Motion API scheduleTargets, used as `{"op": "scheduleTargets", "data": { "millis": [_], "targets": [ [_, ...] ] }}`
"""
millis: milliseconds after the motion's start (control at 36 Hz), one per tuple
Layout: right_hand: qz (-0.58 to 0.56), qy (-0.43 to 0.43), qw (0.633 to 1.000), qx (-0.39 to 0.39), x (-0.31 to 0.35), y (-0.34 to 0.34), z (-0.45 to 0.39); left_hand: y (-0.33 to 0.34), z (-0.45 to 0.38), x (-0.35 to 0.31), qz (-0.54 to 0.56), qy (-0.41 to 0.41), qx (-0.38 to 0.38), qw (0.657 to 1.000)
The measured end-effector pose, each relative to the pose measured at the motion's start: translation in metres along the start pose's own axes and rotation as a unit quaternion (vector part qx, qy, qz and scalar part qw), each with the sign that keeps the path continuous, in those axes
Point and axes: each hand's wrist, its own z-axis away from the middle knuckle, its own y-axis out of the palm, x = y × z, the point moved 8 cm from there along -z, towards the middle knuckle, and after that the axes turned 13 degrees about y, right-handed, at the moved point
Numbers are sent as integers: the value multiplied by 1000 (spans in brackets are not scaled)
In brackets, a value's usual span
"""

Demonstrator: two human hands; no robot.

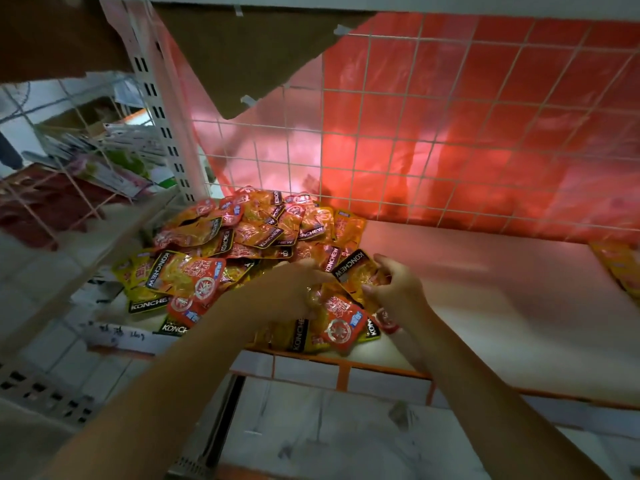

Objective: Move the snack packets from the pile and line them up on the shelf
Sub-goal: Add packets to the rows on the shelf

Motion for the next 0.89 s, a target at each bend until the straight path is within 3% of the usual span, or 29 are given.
{"op": "scheduleTargets", "data": {
  "millis": [250,472,639,750,833,889],
  "targets": [
    [-180,23,983,24,-21,-26,2,-34,-6,-19,60,19,-110,992],
    [-286,-25,957,46,-23,-55,8,-38,-21,-53,103,78,-167,977],
    [-207,-94,974,-13,-23,-104,3,-43,-42,-85,148,79,-214,962],
    [-170,-127,977,-32,-36,-136,1,-31,-69,-109,165,61,-197,965],
    [-129,-140,981,-29,-50,-159,2,-14,-94,-126,271,34,-166,948],
    [-98,-148,984,-24,-62,-173,2,-7,-109,-151,308,62,-145,938]
  ]
}}
